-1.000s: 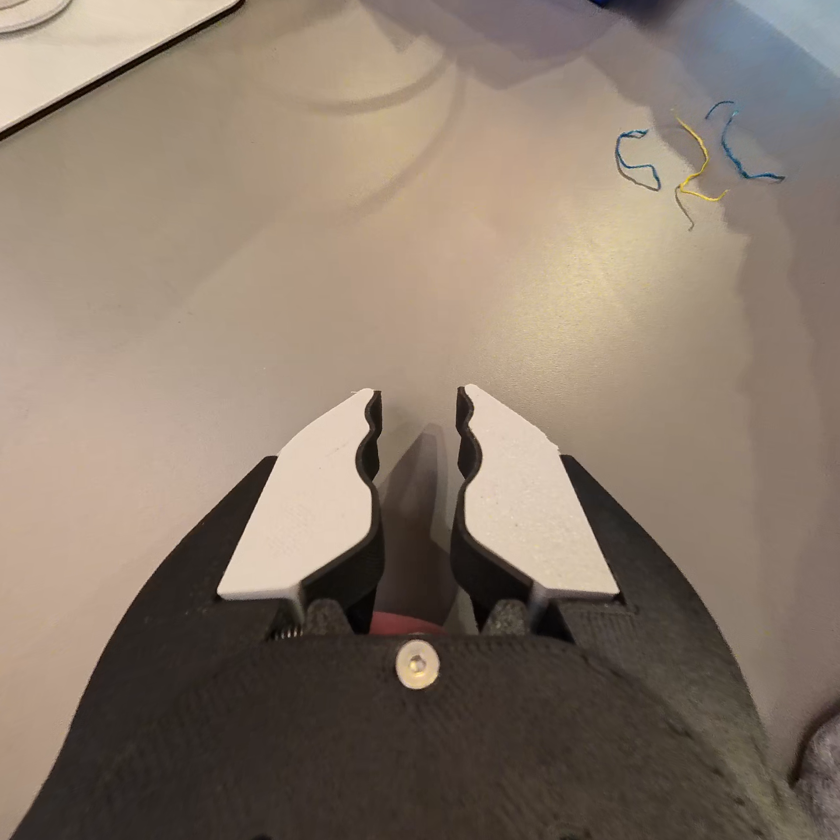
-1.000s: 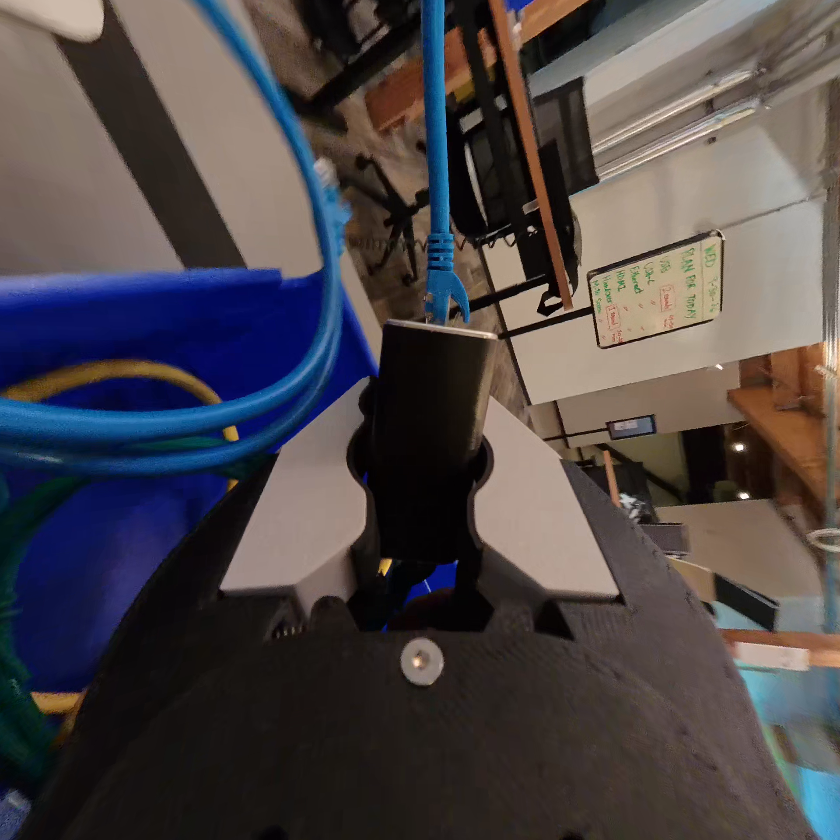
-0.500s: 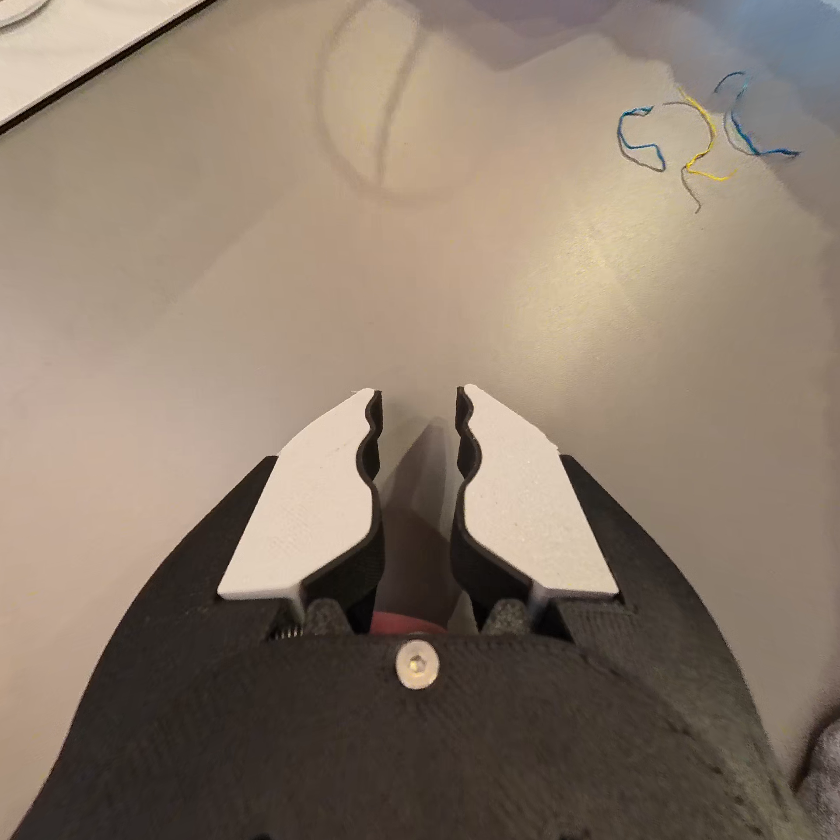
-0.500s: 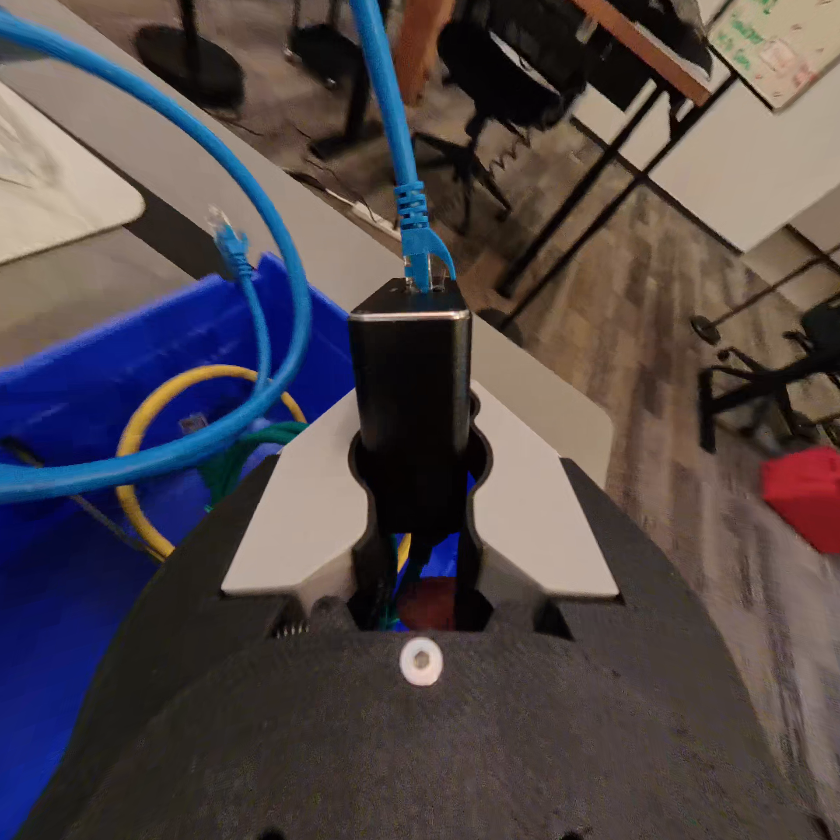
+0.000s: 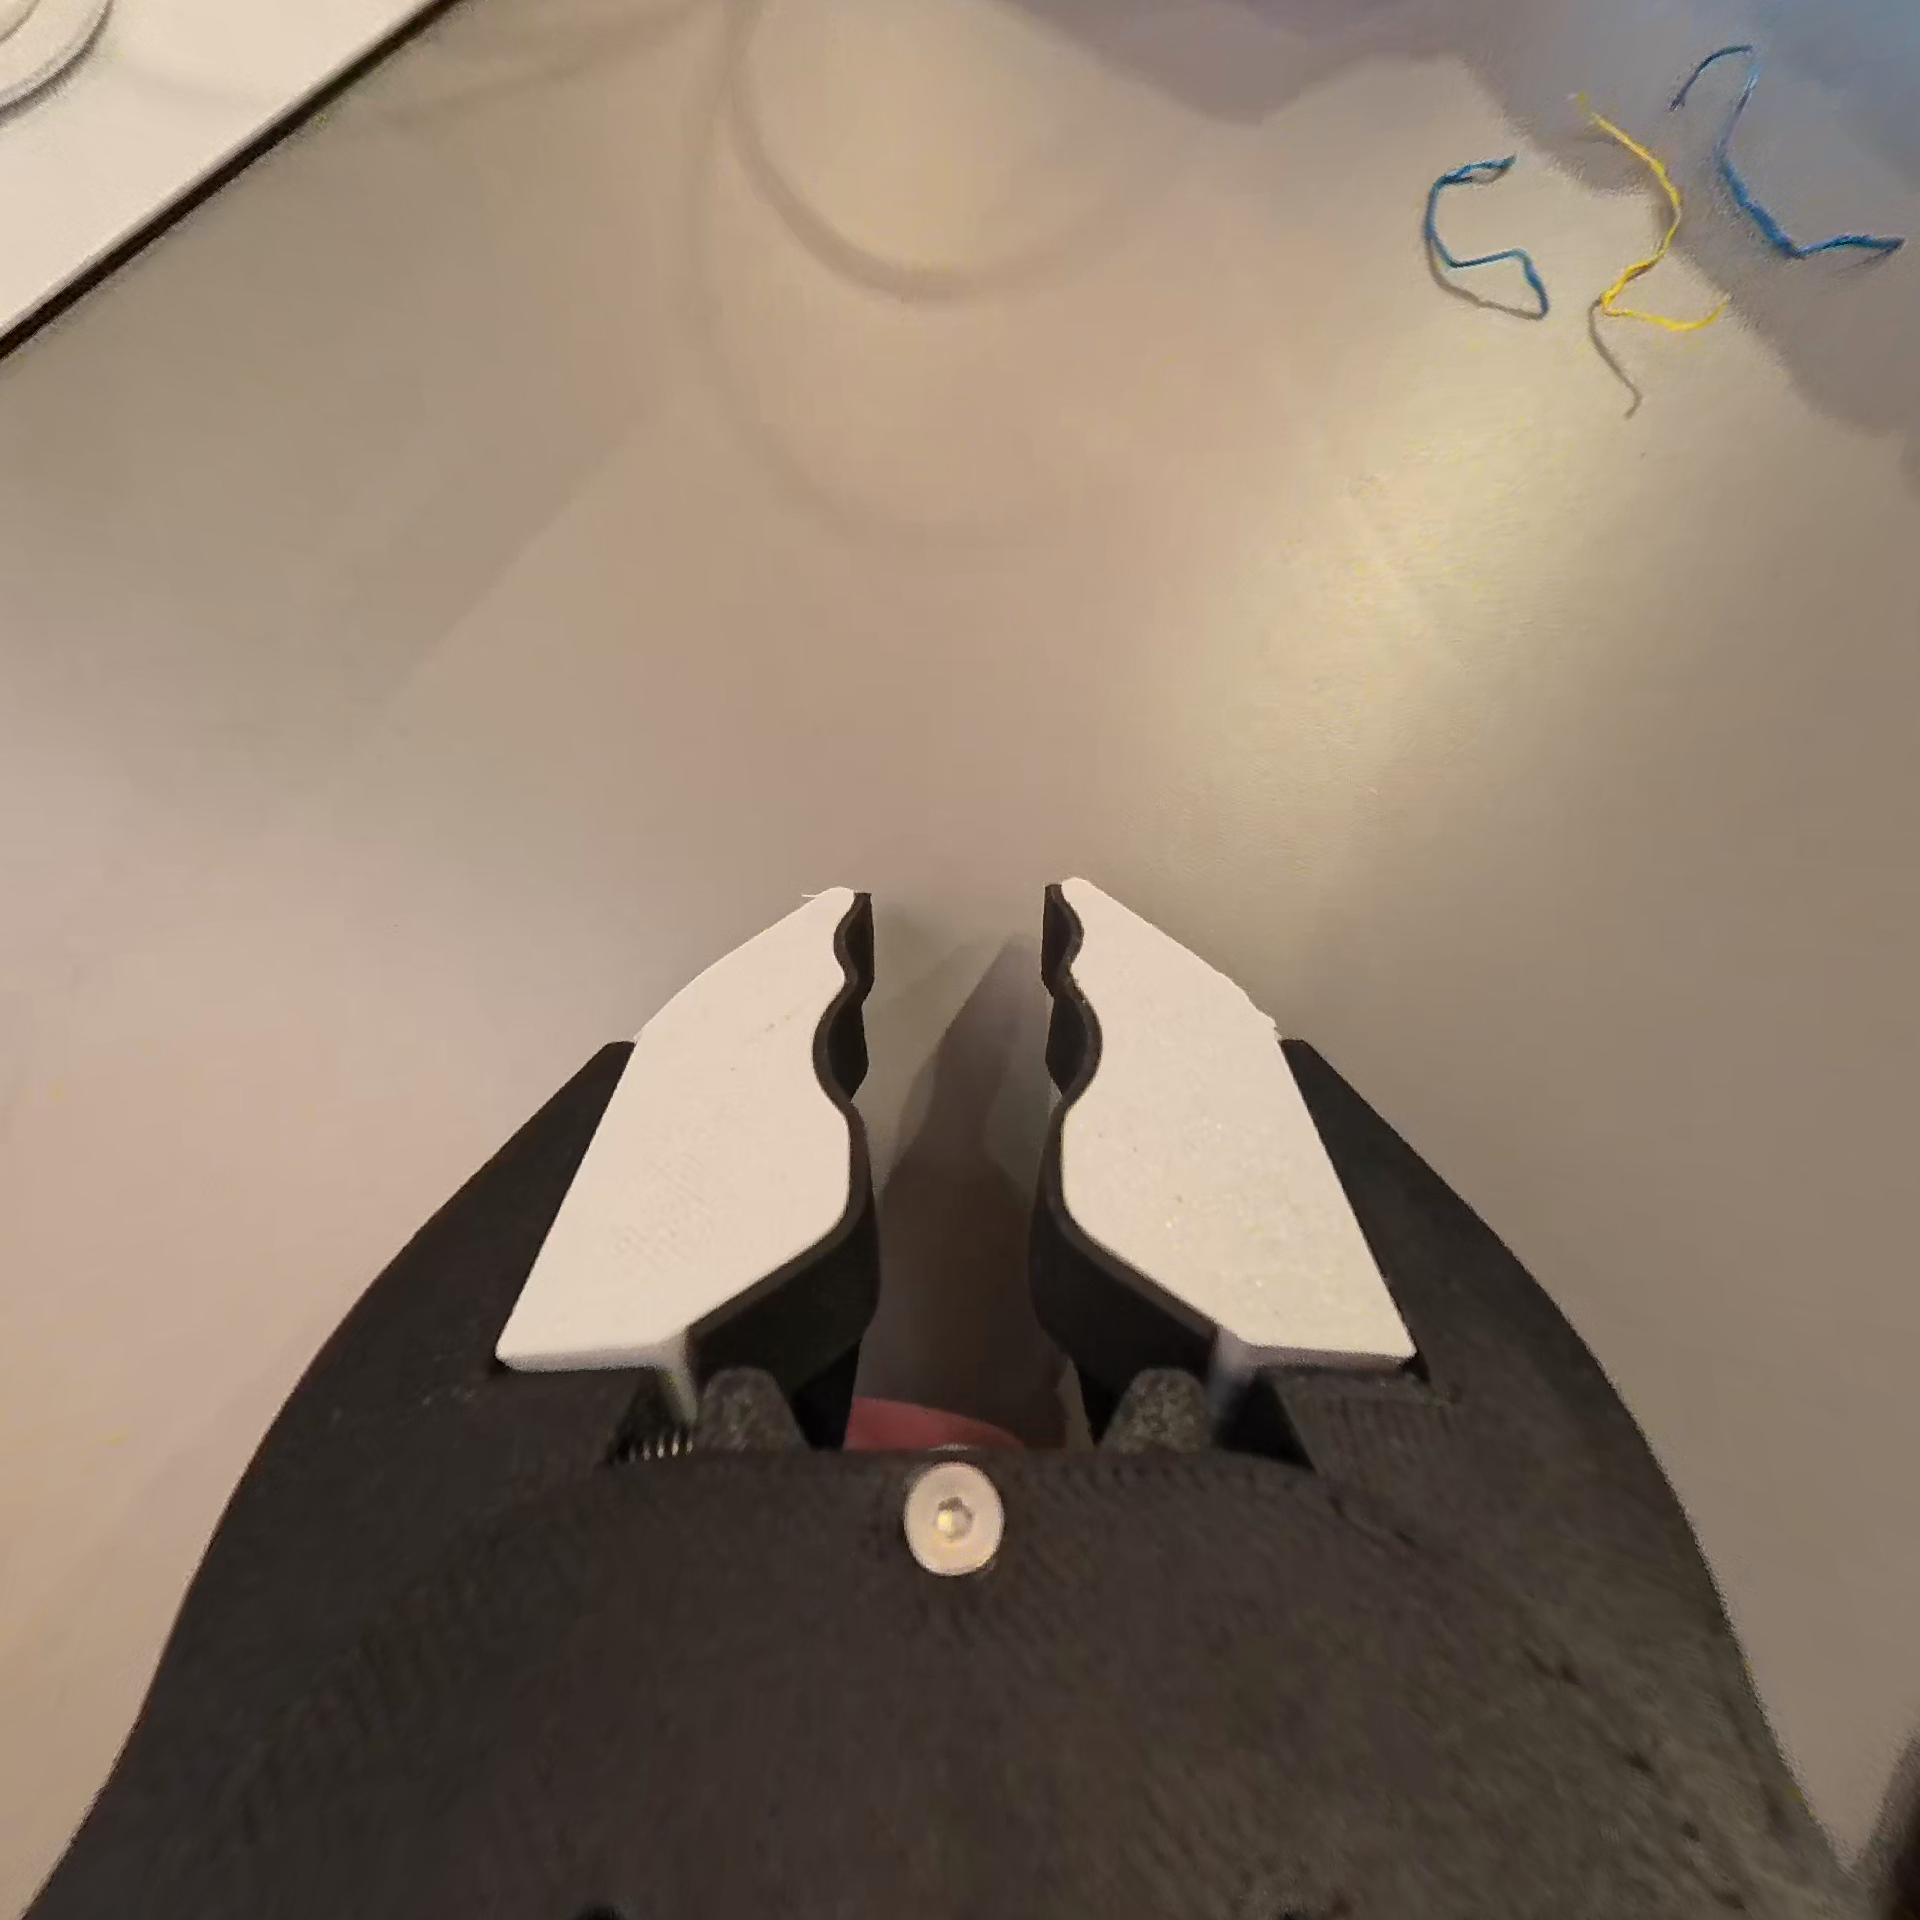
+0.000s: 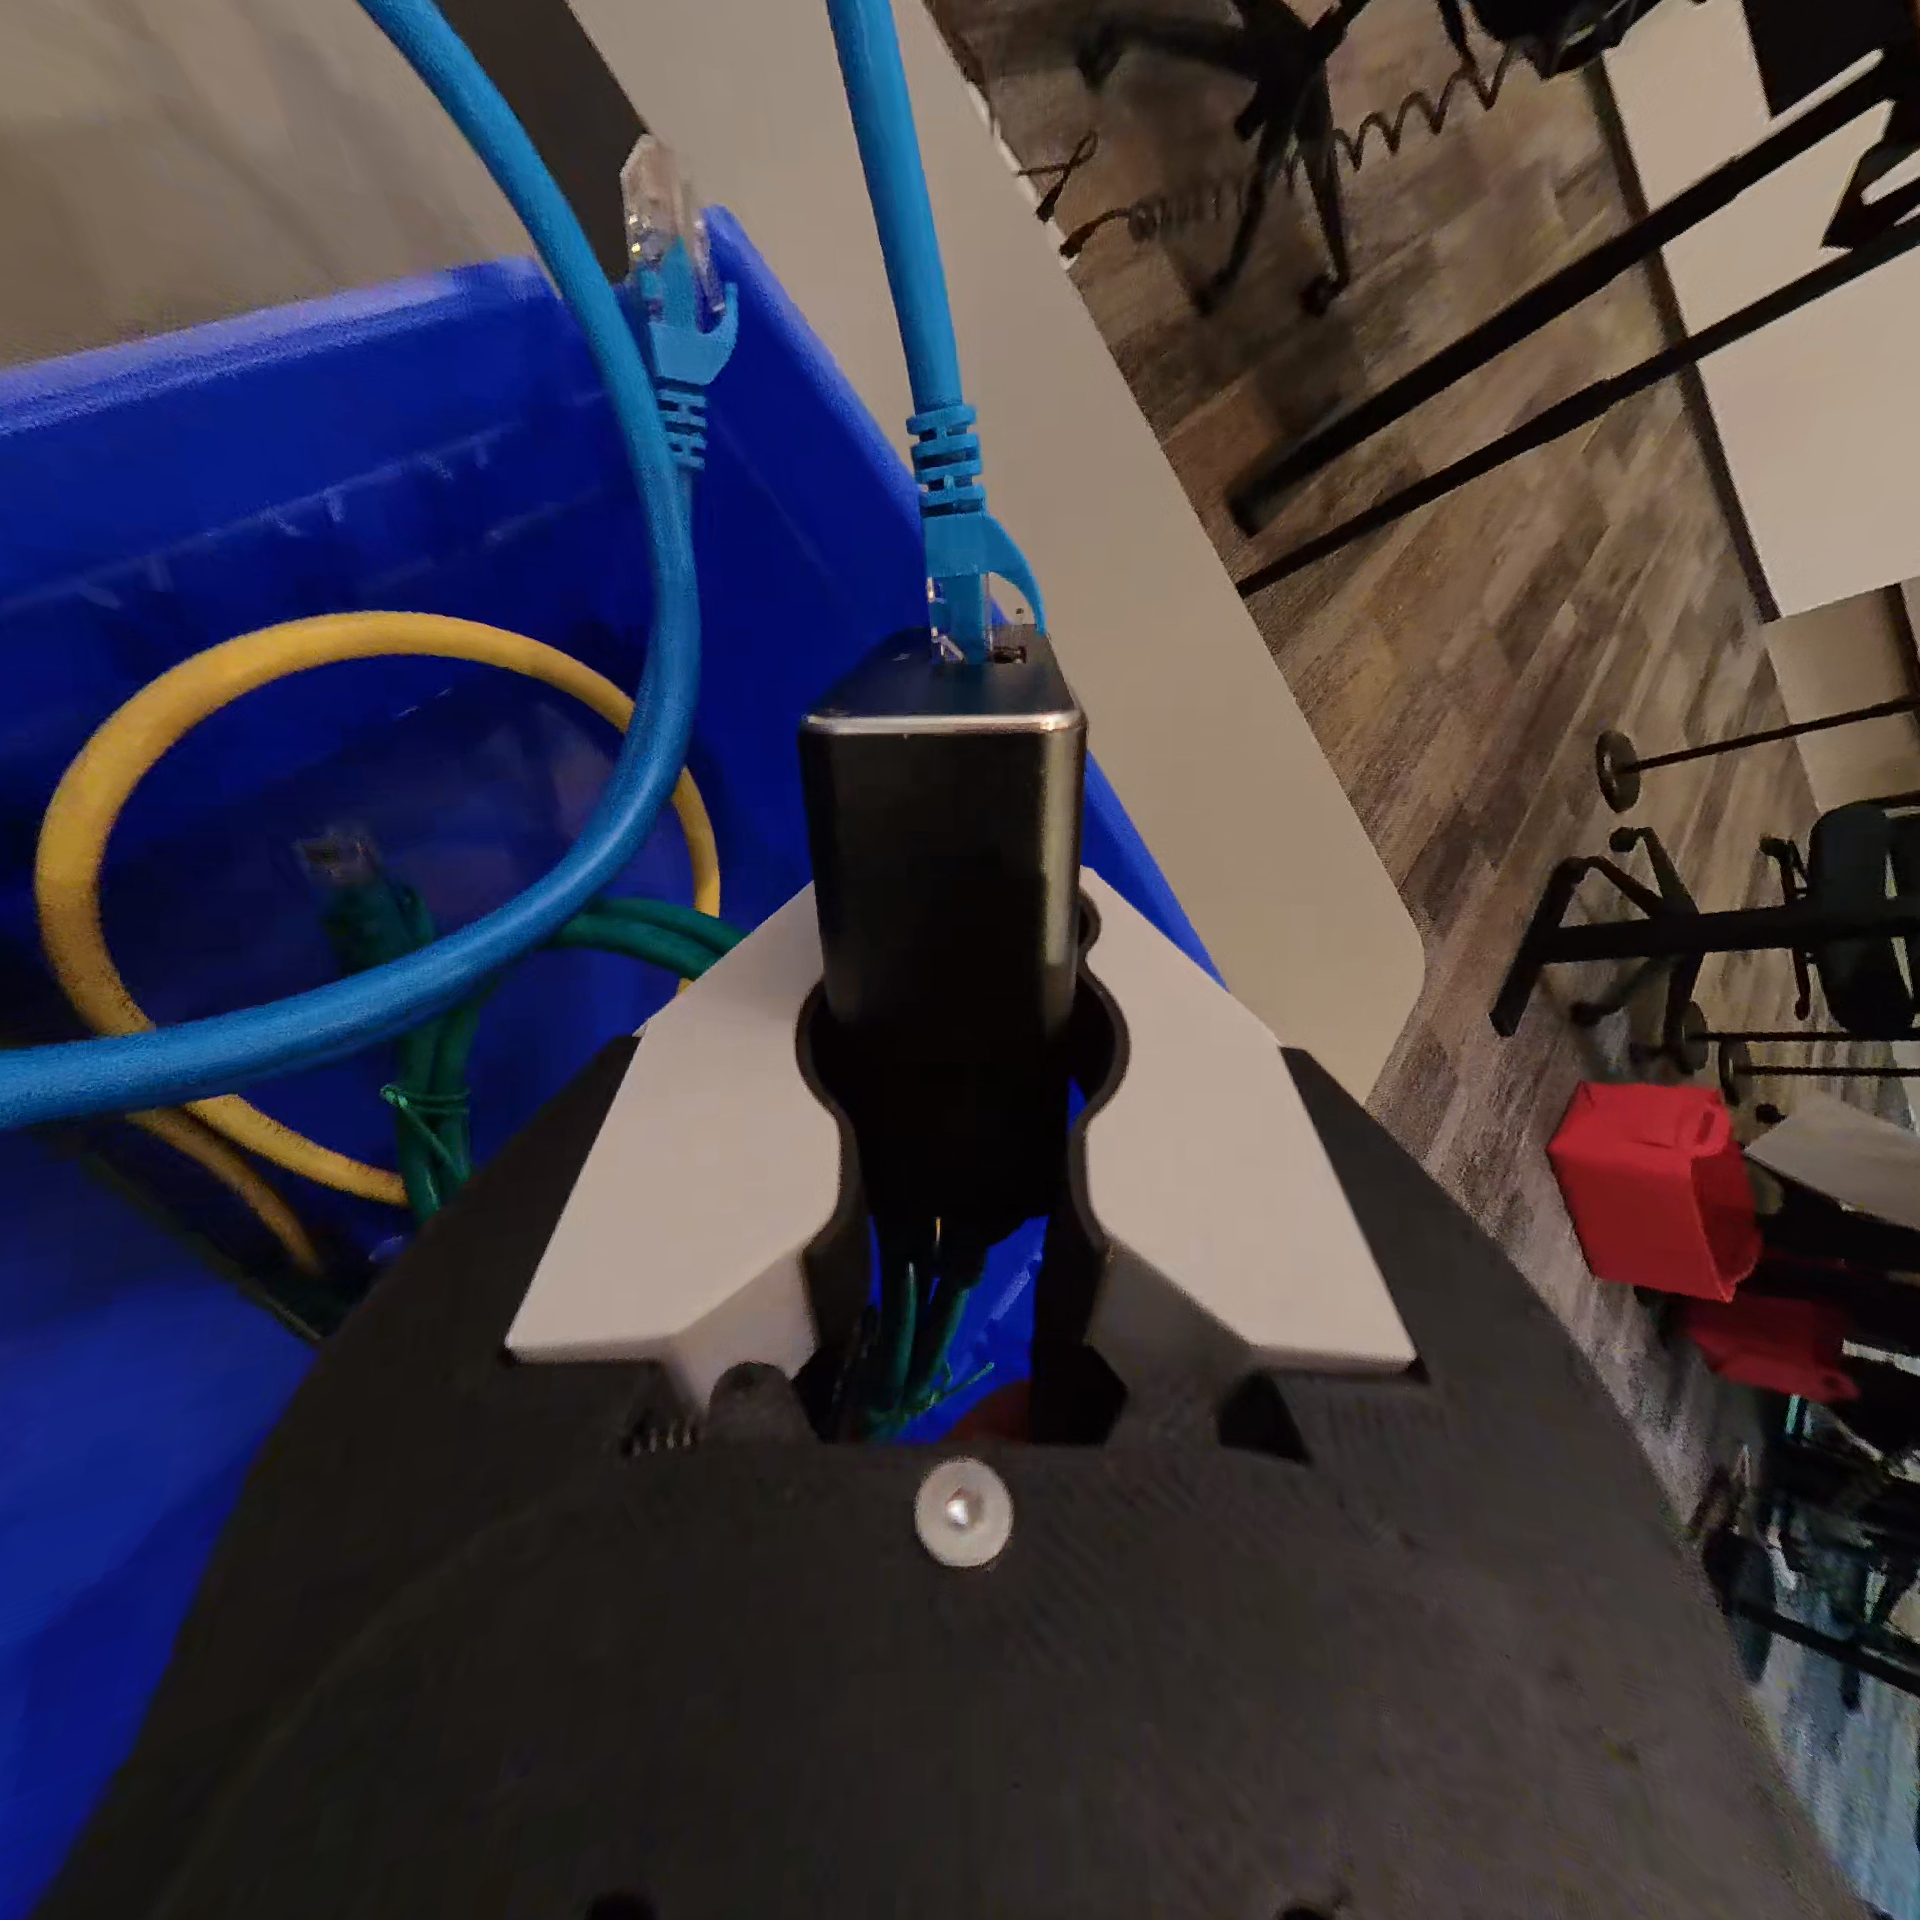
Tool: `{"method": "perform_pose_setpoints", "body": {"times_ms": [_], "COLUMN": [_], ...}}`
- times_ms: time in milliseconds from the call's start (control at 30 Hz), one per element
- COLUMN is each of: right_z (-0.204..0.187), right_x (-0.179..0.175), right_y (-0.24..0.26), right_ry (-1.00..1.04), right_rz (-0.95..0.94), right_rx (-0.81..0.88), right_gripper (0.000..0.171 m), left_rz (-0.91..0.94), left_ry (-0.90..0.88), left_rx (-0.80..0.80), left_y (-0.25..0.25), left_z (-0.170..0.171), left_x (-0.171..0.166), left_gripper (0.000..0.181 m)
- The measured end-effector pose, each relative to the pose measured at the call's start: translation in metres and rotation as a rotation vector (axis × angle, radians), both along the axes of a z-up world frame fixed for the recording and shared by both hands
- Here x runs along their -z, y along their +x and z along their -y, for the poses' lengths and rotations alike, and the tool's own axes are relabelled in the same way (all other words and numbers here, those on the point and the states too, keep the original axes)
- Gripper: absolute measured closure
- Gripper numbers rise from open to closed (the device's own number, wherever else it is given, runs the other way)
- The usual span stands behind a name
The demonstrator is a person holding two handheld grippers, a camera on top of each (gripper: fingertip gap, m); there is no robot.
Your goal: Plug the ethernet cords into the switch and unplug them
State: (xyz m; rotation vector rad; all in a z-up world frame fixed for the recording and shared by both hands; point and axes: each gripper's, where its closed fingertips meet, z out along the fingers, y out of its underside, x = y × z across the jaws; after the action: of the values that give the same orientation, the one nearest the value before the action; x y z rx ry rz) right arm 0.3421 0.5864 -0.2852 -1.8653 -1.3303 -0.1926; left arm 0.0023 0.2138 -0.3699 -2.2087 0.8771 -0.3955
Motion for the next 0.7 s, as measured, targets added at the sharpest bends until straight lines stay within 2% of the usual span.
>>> {"method": "perform_pose_setpoints", "body": {"times_ms": [233,300,367,400,433,467,600,667,700], "right_z": [-0.002,0.001,0.001,0.003,0.004,0.004,0.013,0.014,0.015], "right_x": [0.01,0.022,0.019,0.017,0.016,0.013,0.005,-0.005,-0.01], "right_y": [-0.006,-0.011,-0.016,-0.018,-0.017,-0.015,-0.006,0.002,0.003], "right_ry": [0.037,0.002,-0.014,-0.07,-0.127,-0.152,-0.243,-0.264,-0.281], "right_rz": [0.04,0.105,0.155,0.126,0.102,0.122,0.198,0.193,0.169], "right_rx": [-0.006,-0.01,0.001,0.03,0.068,0.084,0.085,0.11,0.11], "right_gripper": [0.137,0.136,0.135,0.127,0.105,0.09,0.072,0.052,0.049], "left_rz": [-0.033,-0.041,-0.042,-0.038,-0.035,-0.032,-0.021,-0.018,-0.015], "left_ry": [0.028,0.035,0.042,0.044,0.047,0.048,0.048,0.046,0.046], "left_rx": [0.014,0.023,0.028,0.028,0.028,0.028,0.027,0.03,0.031], "left_y": [0.002,0.003,0.003,0.003,0.003,0.003,0.003,0.003,0.003], "left_z": [0.001,0.002,0.003,0.003,0.003,0.003,0.003,0.003,0.003], "left_x": [0.0,0.0,0.0,-0.001,-0.001,-0.002,-0.003,-0.003,-0.003], "left_gripper": [0.15,0.149,0.148,0.148,0.147,0.147,0.146,0.145,0.145]}}
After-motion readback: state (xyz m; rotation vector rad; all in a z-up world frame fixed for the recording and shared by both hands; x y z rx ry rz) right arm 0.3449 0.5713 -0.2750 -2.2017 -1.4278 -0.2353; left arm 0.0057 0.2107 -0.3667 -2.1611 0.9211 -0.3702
